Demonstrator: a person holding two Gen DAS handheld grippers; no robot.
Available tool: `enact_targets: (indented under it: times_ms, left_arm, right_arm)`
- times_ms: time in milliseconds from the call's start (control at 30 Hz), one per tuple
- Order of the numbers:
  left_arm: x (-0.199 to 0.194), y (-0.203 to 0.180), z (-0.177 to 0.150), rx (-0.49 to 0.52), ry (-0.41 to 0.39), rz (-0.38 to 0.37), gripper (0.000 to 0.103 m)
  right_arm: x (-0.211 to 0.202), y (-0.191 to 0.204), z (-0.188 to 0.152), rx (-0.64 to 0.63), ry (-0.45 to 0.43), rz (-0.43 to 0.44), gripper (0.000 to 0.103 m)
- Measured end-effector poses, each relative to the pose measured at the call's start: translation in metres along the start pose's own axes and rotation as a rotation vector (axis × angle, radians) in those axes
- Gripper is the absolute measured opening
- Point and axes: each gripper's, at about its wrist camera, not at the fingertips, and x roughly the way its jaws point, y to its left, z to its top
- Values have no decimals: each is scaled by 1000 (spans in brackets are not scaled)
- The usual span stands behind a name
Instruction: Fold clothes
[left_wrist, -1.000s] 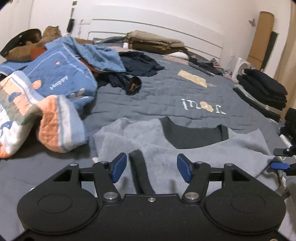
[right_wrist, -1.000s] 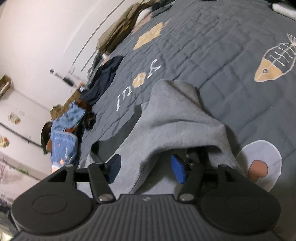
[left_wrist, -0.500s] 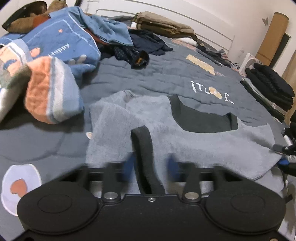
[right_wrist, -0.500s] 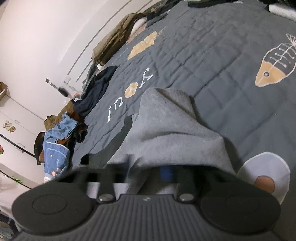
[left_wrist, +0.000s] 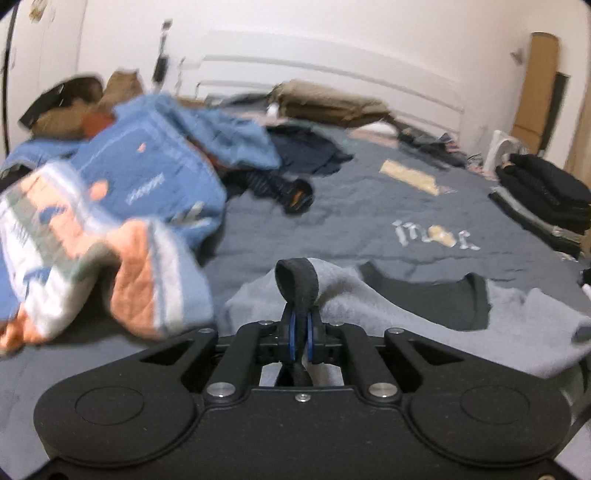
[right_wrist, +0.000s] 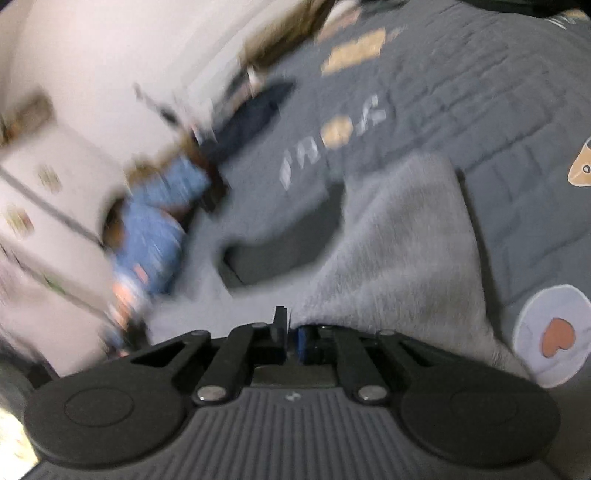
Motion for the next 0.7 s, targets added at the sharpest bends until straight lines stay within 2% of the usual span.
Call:
enact_targets:
  times_ms: [67,133,200,233,267,300,367,500,533,600,700]
  left_arm:
    - [-1,0,0,9,10,14,8]
    - [-3,0,0,21,13,28,13]
    - [-5,0,0,32,16,43,20]
    - [-6,0,0,38,18,50,31]
    - [-7,-1,0,44,20,57,45]
    - [-10,0,0,38,11,53,50]
    - [-15,-5,-1,39,-3,26,51]
    - [-14,-31,-10,106,0,-68,51]
    - [-14,-37,-13,122,1,-92,51]
    - [-14,-50,-17,156,2,-139,51]
    - [-13,-70,-25,208,13,-207,51]
  right_arm:
    - [21,-1,-7,-48,103,-95,10]
    - [33,-3,-13,-80,178,-154,10]
    - [28,3,-13,-142,190,-155,13]
    - [22,7,-11,-159,193,-149,20]
    - [13,9,-7,-176,176,-137,31]
    - [3,12,-4,-193,157,-124,37]
    - [-15,13,5,-209,103,-112,49]
    - [-47,7,23,-200,-40,-118,50]
    - [-47,1,26,-201,-59,-148,51]
    - [-45,-11,28,-188,-69,-214,51]
    - [-40,-27,25,-223,-41,-273,51]
